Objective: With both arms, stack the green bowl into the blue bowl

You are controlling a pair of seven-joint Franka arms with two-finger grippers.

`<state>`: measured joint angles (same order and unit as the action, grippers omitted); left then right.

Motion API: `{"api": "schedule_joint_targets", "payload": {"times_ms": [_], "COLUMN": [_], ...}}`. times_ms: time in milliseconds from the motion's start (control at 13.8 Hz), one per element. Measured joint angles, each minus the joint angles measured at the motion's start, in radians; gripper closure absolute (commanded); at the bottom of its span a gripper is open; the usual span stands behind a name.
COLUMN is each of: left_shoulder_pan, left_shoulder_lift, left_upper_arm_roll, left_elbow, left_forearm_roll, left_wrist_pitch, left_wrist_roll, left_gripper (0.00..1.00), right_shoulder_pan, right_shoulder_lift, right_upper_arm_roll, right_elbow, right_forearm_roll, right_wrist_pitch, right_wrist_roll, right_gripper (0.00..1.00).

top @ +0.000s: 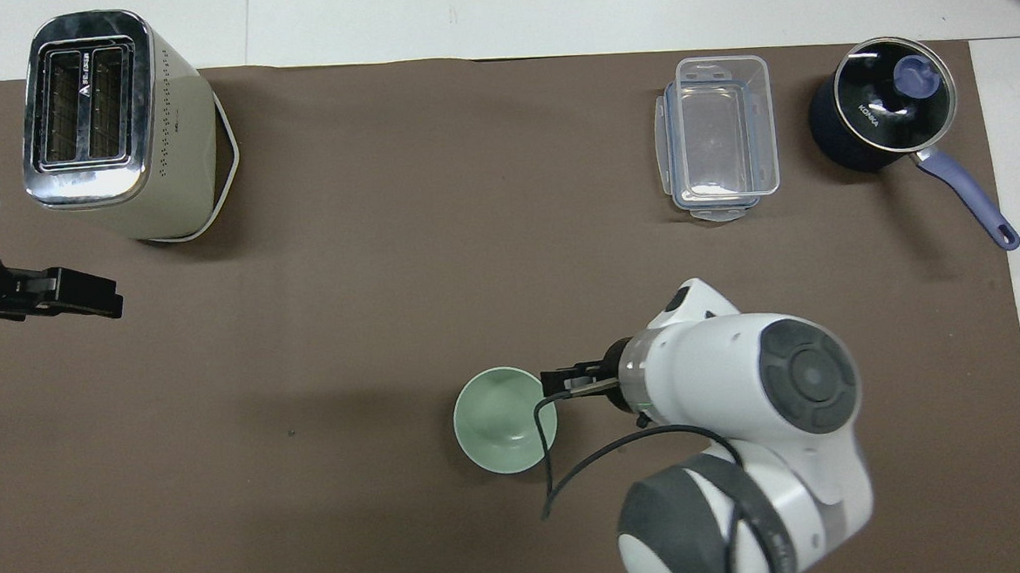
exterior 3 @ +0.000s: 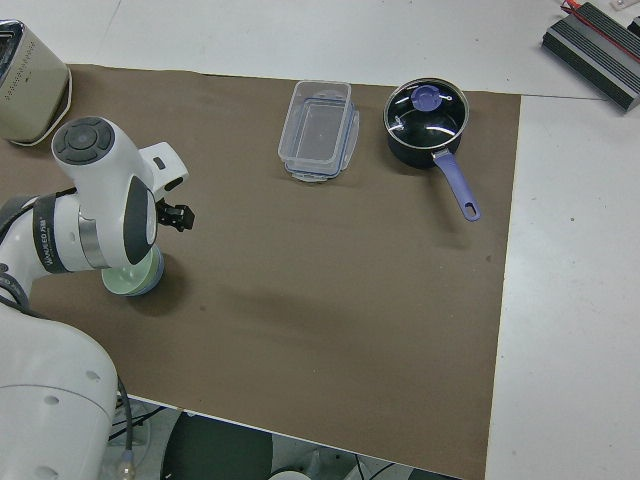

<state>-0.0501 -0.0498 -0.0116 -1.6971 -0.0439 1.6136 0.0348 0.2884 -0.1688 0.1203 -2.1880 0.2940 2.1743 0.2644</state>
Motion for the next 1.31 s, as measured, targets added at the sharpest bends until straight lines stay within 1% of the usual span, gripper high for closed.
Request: {"api": "schedule_joint_targets", "payload": {"times_ms": [145,218,363,509,654,799,1017,1162,1308], "left_shoulder_pan": [0.000,0.000,0.000,0.000,0.000,0.000,0.000,0.000,0.000], "left_shoulder_lift": [0.000,0.000,0.000,0.000,0.000,0.000,0.000,0.000,0.000], "left_upper_arm_roll": [0.000,0.000,0.000,0.000,0.000,0.000,0.000,0.000,0.000], "left_elbow": [0.000,0.000,0.000,0.000,0.000,0.000,0.000,0.000,0.000], "left_forearm_roll": [0.000,0.000,0.000,0.000,0.000,0.000,0.000,0.000,0.000], "left_wrist_pitch": [0.000,0.000,0.000,0.000,0.000,0.000,0.000,0.000,0.000], "left_wrist_roll": [0.000,0.000,0.000,0.000,0.000,0.000,0.000,0.000,0.000], "left_gripper": [0.00,0.00,0.00,0.00,0.00,0.00,0.00,0.00,0.00], "right_shoulder_pan": [-0.084,-0.126,-0.201,-0.247,-0.268,-0.273,-0.274,-0.273,-0.274], "right_shoulder_lift": [-0.031,-0.035,-0.029,-0.007,0.024,0.058,0.111,0.139,0.150], "right_upper_arm_roll": [-0.001,-0.002,-0.003,-0.003,-0.003,-0.003,-0.002,-0.001,-0.003], "right_elbow": [0.036,0.071,0.173,0.299,0.423,0.543,0.680,0.727,0.734], "right_forearm_roll": [-0.015,-0.041,-0.114,-0.170,-0.216,-0.252,-0.319,-0.334,-0.334], "right_wrist_pitch": [-0.067,-0.105,-0.203,-0.318,-0.418,-0.544,-0.675,-0.713,-0.720], "right_wrist_roll": [-0.004,-0.009,-0.027,-0.037,-0.037,-0.037,-0.037,-0.037,-0.037], "right_gripper": [0.00,0.00,0.00,0.00,0.00,0.00,0.00,0.00,0.00]}}
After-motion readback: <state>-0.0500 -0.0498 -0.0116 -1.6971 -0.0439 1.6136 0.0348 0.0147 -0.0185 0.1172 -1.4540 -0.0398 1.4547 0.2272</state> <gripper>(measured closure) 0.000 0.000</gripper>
